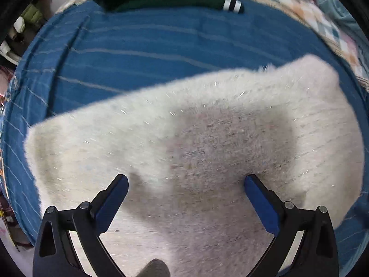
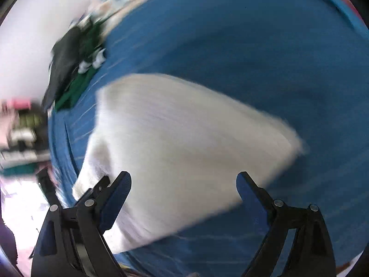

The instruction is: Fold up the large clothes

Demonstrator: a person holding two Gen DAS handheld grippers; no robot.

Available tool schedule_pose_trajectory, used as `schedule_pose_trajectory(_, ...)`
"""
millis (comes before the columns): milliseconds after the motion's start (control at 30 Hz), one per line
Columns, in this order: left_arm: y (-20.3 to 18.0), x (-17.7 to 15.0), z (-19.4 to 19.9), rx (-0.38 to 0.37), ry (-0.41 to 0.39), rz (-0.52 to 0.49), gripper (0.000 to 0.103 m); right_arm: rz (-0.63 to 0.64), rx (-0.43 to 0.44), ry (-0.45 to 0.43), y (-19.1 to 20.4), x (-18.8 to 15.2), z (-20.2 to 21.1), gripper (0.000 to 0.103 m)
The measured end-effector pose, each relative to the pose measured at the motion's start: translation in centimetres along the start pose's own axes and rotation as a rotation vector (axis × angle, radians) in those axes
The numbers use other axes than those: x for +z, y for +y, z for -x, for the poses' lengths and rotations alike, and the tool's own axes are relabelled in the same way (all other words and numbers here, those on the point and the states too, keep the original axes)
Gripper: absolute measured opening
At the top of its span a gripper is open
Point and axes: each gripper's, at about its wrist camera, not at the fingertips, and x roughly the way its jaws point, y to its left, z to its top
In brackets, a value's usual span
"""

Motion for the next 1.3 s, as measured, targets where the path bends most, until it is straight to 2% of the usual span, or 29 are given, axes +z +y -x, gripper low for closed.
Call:
schedule_pose_trajectory(100, -0.2, 0.0, 0.2, 0.014, -0.019, -0.003, 0.103, -0.141, 0.114, 0.010, -5.5, -1.0, -2.0, 0.093)
schedule_pose_trajectory(200, -0.5, -0.2, 0.4, 0.031, -0.029, -0.017, 0.103, -0.188, 0.228, -0.012, -7.4, -0.8, -5.9, 0.093)
schedule_pose_trajectory(300, -0.9, -0.2, 0.5, 0.046, -0.038, -0.034, 0.103, -0.171, 0.286, -0.055, -6.5, -0.2, -8.2, 0.094)
schedule_pose_trajectory(467, -1.4, -0.3, 0.7, 0.057, -0.047, -0.041, 0.103, -0.125, 0.378, -0.110, -4.8, 1.1, -8.7, 0.093)
schedule_pose_trajectory(500, -1.6, -0.3, 0.6, 0.058, -0.049, -0.042, 0.103, -0.124, 0.388, -0.112, -4.7, 1.3, -8.8, 0.088)
schedule_pose_trajectory(633, -1.4, -0.7, 0.7, 0.061, -0.054, -0.048, 0.103, -0.107, 0.424, -0.110, -3.2, 2.4, -9.9, 0.049)
schedule_pose_trajectory(733, -1.3, -0.4, 0.7, 0.067, -0.058, -0.046, 0.103, -0.091, 0.421, -0.138, -1.6, 2.7, -9.8, 0.033)
schedule_pose_trajectory(933, -0.3, 0.1, 0.3, 0.037, -0.049, -0.027, 0.103, 0.002, 0.456, -0.191, 2.2, 2.1, -6.0, 0.028)
schedule_pose_trajectory(1033, 0.6, 0.0, 0.2, 0.010, -0.033, -0.003, 0.103, 0.100, 0.458, -0.194, 5.5, 1.1, -3.5, 0.027)
schedule_pose_trajectory(1167, 4.0, -0.7, 1.3, -0.038, 0.001, 0.111, 0.103, 0.248, 0.438, -0.186, 11.3, -0.7, -1.2, 0.027)
schedule_pose_trajectory(1300, 10.0, -3.7, 3.5, -0.063, 0.024, 0.265, 0.103, 0.416, 0.415, -0.164, 18.2, -3.2, 0.4, 0.027)
